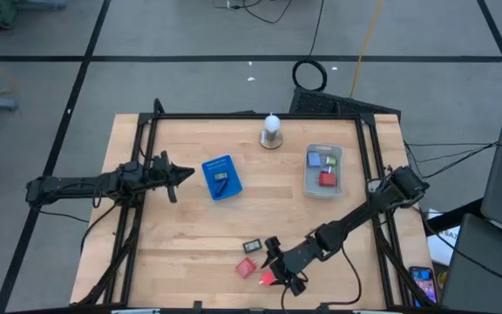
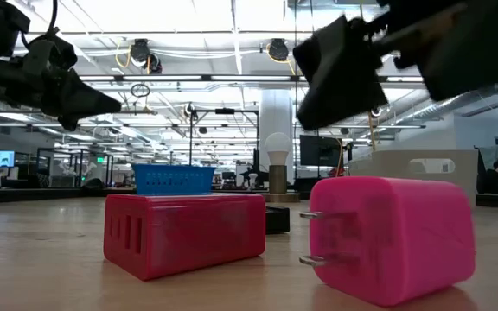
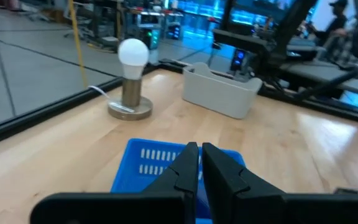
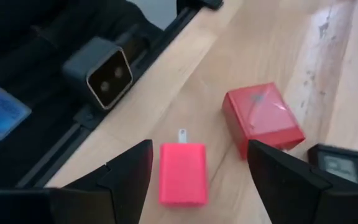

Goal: Pick & Place Office items
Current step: Put the pink charger adapter into the gray bin

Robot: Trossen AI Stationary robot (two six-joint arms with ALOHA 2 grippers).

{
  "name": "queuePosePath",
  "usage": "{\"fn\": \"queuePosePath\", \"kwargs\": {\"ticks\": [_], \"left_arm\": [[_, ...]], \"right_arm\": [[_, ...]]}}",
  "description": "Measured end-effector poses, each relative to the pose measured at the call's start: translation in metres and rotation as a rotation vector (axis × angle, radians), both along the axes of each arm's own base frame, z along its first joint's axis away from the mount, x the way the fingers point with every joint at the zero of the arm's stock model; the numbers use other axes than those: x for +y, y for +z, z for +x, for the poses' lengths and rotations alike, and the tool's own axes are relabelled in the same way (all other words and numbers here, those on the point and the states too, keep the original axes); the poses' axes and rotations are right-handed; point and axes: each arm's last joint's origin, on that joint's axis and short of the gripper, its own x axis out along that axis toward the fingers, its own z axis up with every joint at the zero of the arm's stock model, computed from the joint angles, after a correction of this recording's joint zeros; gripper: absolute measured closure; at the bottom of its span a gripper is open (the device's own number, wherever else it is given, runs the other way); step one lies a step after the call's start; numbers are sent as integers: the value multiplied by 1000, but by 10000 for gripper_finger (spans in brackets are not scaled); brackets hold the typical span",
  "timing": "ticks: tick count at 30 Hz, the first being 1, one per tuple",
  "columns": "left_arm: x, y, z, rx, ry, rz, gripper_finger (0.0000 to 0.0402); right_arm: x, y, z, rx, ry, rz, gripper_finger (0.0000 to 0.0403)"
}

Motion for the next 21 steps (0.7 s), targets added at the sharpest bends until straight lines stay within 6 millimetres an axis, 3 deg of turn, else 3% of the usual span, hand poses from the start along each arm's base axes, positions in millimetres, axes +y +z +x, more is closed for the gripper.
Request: {"fn": "queuePosePath", "kwargs": {"ticks": [8,21], "left_arm": [[-1,-1,0,32,-50,67,380],[-1,-1,0,40,-55,90,380]], "right_arm": [[-6,-30,11,37,-23,-15,152],[-4,-33,11,30,17,-20,154]]}}
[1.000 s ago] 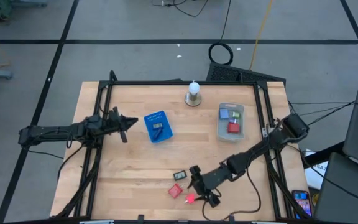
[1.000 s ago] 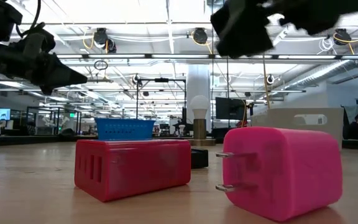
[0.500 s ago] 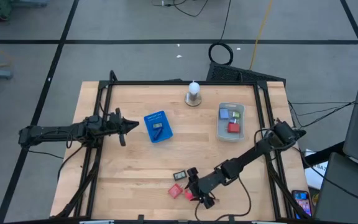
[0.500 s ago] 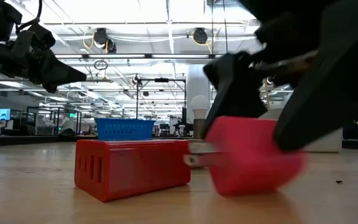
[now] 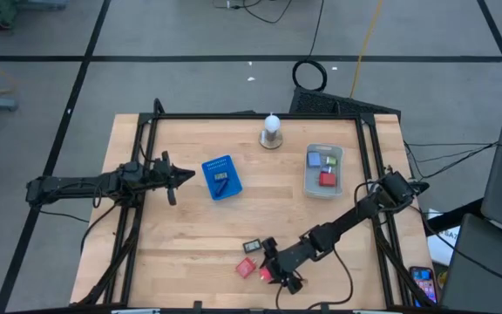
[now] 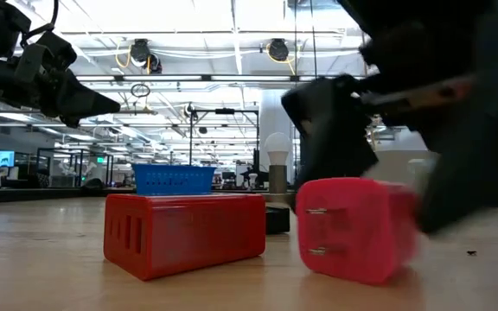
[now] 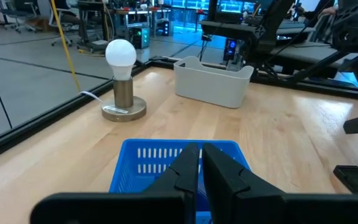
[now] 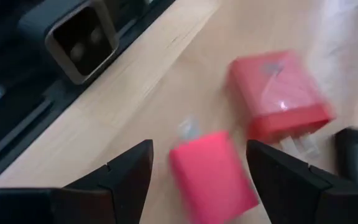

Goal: Pick & Place Office items
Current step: Put the pink charger adapter into the gray bin

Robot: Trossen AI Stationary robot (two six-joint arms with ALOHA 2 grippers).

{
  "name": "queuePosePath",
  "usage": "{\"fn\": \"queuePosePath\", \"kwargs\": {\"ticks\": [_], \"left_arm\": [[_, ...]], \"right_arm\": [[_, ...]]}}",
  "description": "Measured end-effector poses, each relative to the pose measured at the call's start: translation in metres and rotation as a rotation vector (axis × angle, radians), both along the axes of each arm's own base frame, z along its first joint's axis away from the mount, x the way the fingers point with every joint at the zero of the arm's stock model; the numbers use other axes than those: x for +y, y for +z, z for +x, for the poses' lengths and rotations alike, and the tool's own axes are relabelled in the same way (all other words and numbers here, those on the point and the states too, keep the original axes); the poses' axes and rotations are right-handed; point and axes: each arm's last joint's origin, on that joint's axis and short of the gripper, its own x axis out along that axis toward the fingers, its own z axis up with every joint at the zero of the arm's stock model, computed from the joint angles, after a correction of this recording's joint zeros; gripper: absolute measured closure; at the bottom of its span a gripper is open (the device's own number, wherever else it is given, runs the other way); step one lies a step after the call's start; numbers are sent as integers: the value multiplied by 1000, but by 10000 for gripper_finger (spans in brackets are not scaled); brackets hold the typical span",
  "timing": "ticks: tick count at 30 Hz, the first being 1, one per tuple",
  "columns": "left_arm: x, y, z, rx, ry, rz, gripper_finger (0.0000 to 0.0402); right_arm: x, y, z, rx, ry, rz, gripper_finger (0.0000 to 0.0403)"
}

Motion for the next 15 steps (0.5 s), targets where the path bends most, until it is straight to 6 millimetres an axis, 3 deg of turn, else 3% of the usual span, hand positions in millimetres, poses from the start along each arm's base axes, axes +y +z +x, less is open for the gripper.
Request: {"fn": "queuePosePath", "kwargs": {"ticks": [7,15], "left_arm": [[0,0,0,-1,0,0,380],[0,1,0,-5,2,-14,380]], "right_arm": [[1,-3,-3,22,114,-31,183],[-2,-2,-1,12,99,-27,246]]}}
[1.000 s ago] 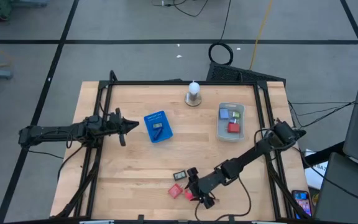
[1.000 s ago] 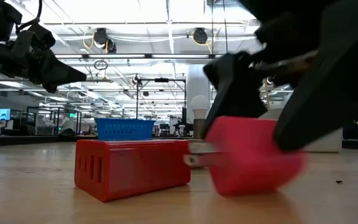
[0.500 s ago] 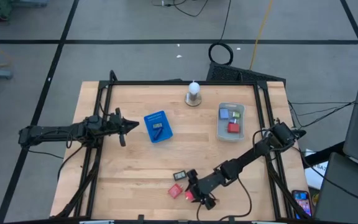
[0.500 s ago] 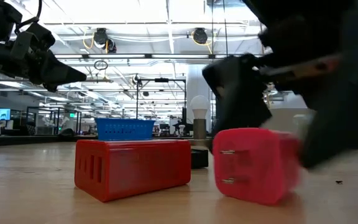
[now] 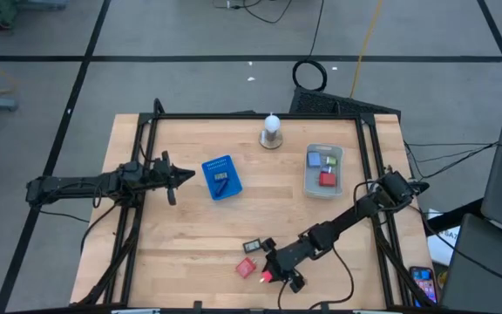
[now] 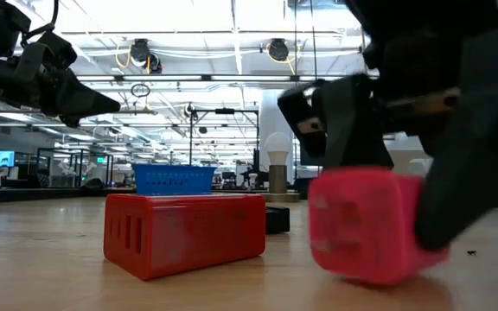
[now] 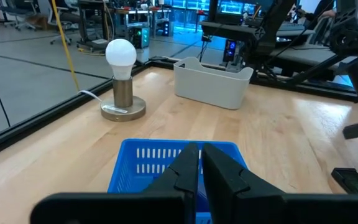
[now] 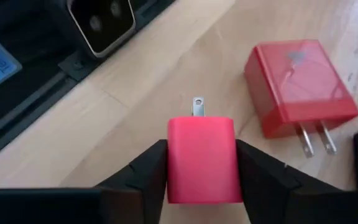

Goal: Pick & Place Office items
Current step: Put the pink charger adapter into the gray bin

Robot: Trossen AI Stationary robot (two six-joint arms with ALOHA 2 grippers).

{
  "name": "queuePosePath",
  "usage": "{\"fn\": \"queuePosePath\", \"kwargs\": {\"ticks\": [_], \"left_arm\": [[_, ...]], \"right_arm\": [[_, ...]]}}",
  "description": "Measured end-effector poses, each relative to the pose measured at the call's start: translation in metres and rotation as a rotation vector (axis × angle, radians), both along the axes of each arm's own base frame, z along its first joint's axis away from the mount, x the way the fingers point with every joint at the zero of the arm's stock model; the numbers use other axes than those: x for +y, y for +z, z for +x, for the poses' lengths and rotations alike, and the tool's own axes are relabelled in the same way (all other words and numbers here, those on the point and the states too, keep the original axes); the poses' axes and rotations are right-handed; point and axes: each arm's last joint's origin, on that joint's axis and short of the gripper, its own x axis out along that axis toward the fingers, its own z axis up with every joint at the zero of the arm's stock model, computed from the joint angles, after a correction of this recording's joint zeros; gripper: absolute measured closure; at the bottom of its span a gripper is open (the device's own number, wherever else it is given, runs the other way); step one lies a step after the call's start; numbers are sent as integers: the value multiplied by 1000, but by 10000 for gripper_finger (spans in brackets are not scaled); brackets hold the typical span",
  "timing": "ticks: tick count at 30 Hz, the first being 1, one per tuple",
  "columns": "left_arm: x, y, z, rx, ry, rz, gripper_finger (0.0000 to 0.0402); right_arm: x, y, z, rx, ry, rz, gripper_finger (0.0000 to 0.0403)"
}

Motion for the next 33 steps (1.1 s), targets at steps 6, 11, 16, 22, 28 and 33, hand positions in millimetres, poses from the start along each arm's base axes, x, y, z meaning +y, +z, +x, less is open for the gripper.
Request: {"fn": "queuePosePath", "kwargs": {"ticks": [6,11,16,22,28,33], "left_arm": [[0,0,0,-2,0,-5,380],[0,0,0,-1,0,-1,380],[-1,0,0,8,-40,41,380],[2,1,0,12,51,82,380],[3,5,0,5,85,214,380],[3,9,0,-21,83,263,380]], "right_arm": [[-4,52,-1,-183,21,61,260],[-36,128,-20,-361,-41,83,260],[-94,184,-62,-527,-170,118,260],[-153,201,-129,-708,-376,107,260],[-185,182,-185,-807,-493,78,260],[-202,166,-202,-824,-610,58,260]]}}
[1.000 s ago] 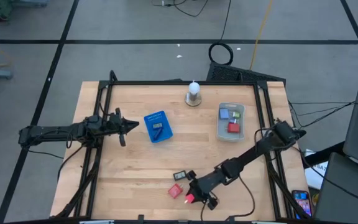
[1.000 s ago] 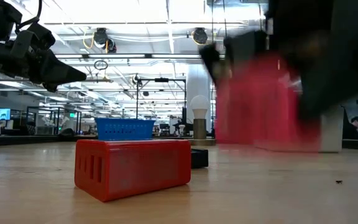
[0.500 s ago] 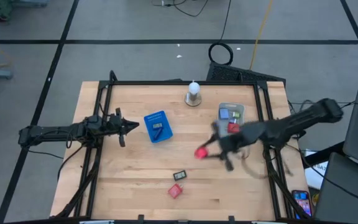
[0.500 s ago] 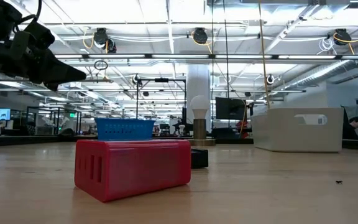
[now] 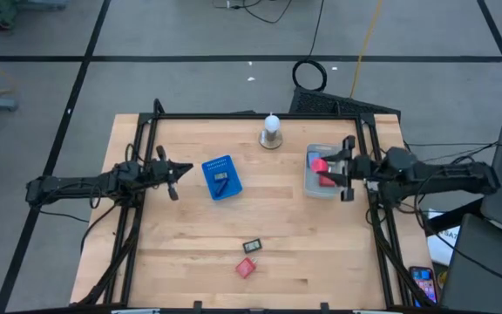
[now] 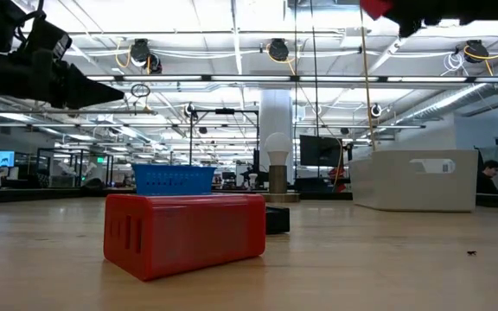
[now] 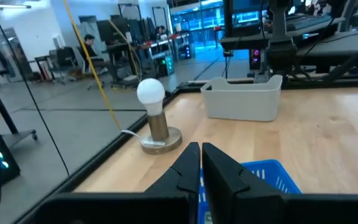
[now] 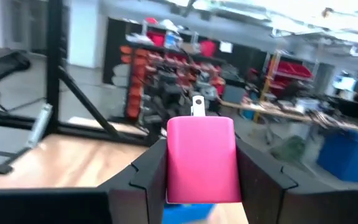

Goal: Pick & Place Office items
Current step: Put the pink charger adapter into the gray bin

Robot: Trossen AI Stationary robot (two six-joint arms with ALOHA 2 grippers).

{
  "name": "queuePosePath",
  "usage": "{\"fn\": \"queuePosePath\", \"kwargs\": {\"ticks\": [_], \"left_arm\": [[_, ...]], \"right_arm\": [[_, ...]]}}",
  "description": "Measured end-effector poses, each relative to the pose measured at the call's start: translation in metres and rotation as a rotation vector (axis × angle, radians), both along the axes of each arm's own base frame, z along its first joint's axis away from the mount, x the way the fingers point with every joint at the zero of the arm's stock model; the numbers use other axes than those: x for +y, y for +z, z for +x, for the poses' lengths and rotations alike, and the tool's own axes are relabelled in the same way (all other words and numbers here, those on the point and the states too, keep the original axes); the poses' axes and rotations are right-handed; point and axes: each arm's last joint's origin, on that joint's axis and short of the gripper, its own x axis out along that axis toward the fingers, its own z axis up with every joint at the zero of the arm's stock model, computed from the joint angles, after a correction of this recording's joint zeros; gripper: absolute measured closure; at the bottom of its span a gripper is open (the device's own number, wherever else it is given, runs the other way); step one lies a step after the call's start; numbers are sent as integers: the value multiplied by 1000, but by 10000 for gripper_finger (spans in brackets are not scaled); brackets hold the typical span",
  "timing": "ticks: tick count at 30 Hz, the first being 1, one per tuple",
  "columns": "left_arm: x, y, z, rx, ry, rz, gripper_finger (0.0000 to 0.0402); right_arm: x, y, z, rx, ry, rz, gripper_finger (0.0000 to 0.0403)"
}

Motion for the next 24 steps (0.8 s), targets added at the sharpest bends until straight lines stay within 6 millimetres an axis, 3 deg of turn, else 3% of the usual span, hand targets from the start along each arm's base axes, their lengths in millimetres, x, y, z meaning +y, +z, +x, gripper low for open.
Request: {"fn": "queuePosePath", "kwargs": {"ticks": [8,18,21,24], "left_arm": [[0,-2,0,20,-1,9,380],[0,-2,0,31,-3,32,380],[0,-2,0,32,-4,36,380],[0,-2,0,32,-5,32,380]], "right_arm": [[-6,-30,-2,11,-80,-27,260],[-7,-95,-13,-80,-129,-23,260],[-7,-87,-17,-194,-130,-2,260],[-7,-91,-16,-151,-128,-3,260]]}}
